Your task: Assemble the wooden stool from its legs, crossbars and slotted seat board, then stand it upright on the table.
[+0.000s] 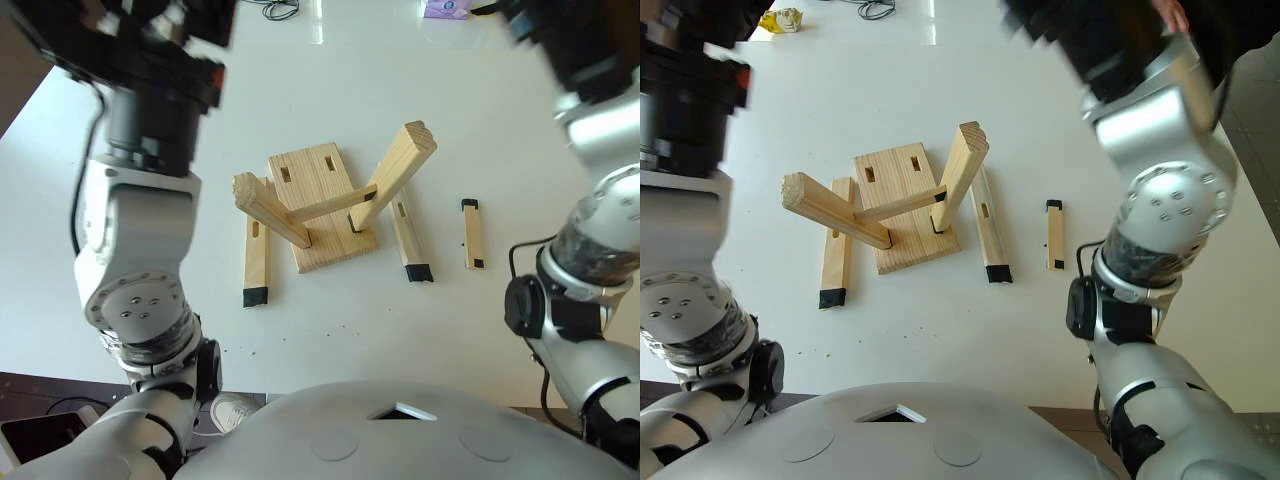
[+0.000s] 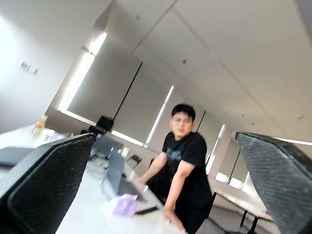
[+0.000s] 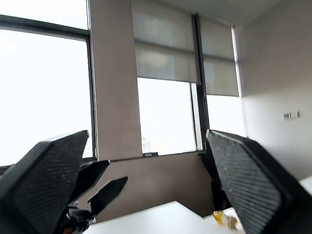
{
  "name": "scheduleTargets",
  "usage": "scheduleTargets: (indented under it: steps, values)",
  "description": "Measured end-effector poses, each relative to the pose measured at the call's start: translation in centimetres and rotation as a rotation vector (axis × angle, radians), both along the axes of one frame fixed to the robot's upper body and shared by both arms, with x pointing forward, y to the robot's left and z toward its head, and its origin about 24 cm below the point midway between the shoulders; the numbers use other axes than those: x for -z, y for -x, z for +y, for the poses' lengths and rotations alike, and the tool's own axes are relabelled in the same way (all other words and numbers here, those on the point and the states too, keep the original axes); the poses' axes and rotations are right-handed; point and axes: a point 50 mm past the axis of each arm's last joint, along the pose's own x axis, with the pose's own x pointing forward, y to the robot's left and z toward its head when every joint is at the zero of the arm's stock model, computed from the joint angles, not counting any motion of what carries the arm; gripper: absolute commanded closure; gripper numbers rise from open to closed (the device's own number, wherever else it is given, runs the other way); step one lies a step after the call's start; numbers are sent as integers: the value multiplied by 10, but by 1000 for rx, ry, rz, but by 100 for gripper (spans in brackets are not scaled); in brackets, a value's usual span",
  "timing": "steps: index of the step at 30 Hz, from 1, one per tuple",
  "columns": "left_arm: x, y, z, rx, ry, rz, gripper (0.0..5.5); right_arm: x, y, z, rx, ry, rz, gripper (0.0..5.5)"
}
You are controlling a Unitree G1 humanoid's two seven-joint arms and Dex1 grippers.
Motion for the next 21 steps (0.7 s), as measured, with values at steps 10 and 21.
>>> scheduleTargets:
  steps: [10, 21]
  values:
    - [75, -20, -12, -64, -199, 383, 19, 105, -15, 26, 102, 383, 315, 103]
    - [84, -19, -9, -128, -132, 332, 19, 105, -18, 31, 103, 356, 307, 103]
